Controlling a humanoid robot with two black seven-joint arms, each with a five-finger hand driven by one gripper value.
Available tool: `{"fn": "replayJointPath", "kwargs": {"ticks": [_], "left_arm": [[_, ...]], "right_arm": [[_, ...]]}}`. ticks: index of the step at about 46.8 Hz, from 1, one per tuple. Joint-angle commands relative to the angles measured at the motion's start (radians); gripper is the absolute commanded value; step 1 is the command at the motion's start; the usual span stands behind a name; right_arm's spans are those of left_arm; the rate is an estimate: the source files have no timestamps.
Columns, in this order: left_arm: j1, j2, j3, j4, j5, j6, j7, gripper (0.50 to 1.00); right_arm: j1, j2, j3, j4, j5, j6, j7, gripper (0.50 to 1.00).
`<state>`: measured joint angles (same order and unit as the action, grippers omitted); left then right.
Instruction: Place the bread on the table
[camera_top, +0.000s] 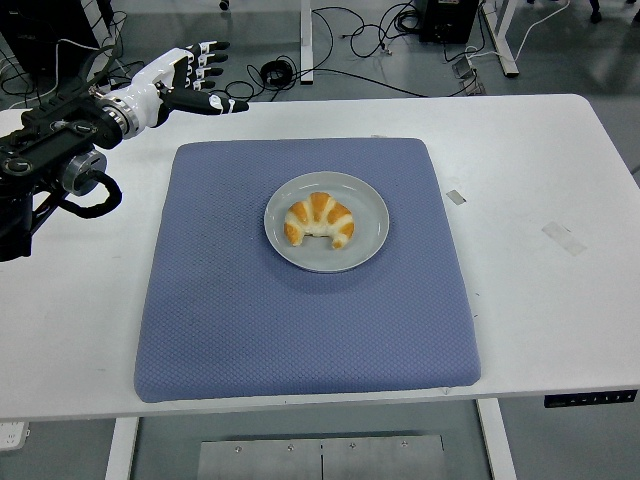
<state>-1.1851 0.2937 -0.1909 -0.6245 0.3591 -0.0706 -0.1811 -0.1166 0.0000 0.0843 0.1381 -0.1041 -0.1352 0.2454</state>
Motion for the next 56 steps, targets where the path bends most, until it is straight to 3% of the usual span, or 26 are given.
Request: {"fn": "replayJointPath", "kwargs": {"ticks": [1,27,41,56], "left_arm": [[-0.010,-0.002,0.004,0.000,0.000,0.000,0.000,0.971],[-0.039,-0.067,0.008,-0.017,0.185,0.000,-0.001,0.971],[-0.106,-0.082,0.114,-0.037,0.216,0.000,-0.001,0.971],[-0.163,-0.071,0.212,-0.143,0.254,0.000,0.000,0.971]], "right_arm": [[0.000,0.000,0.000,0.000,0.000,0.000,0.000,1.000],[0.000,0.000,0.000,0.000,0.001,0.000,0.000,1.000],[0.000,0.000,0.000,0.000,0.000,0.000,0.000,1.000],[0.000,0.000,0.000,0.000,0.000,0.000,0.000,1.000]]}}
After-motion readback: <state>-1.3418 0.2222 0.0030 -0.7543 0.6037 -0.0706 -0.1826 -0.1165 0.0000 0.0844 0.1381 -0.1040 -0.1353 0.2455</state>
